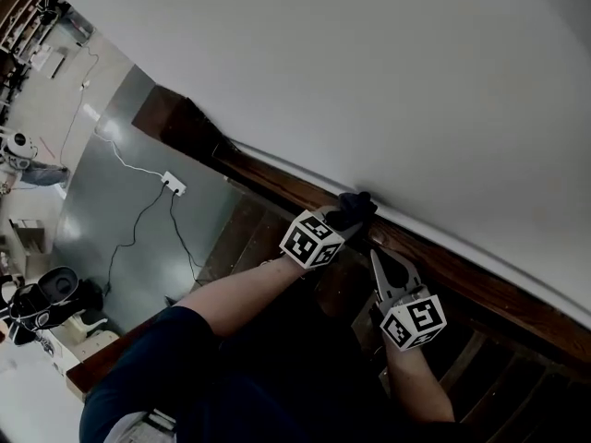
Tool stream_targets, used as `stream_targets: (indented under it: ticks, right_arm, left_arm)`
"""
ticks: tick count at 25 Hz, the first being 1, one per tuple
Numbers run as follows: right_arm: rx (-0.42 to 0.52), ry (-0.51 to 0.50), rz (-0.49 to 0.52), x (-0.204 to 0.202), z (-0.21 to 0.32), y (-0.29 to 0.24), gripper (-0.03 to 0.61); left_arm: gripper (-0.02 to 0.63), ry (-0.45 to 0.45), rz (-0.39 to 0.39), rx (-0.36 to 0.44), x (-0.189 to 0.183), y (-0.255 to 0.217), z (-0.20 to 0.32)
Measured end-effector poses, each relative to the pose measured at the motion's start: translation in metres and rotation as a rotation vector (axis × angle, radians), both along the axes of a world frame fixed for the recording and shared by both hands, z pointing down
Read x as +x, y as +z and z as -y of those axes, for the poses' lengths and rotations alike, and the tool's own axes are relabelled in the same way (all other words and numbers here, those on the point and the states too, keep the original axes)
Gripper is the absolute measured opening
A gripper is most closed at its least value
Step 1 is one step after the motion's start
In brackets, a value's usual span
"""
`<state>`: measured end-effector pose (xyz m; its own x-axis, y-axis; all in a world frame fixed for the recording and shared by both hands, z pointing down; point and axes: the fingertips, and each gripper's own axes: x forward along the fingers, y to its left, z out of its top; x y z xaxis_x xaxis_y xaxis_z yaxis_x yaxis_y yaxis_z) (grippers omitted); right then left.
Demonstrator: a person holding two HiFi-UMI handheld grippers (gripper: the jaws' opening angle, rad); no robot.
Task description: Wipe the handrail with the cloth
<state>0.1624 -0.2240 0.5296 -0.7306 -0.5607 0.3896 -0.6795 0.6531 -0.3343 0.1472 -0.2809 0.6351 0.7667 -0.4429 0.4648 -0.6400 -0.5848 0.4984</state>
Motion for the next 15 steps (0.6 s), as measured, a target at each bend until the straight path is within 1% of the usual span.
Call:
stream_targets:
  ticks: [10, 15]
  right_arm:
    - [-0.042, -0.119, 0.022, -0.050, -0.007, 0.019, 0.008]
    - [-0.041, -0.210, -0.021, -0.076, -0.017, 0.032, 0.008]
  left_arm:
    - [0.078, -0.113, 0.006, -0.047, -0.088, 0.050, 0.017]
    - [0.078, -0.165, 0.057, -0.066, -0.138, 0.082, 0.028]
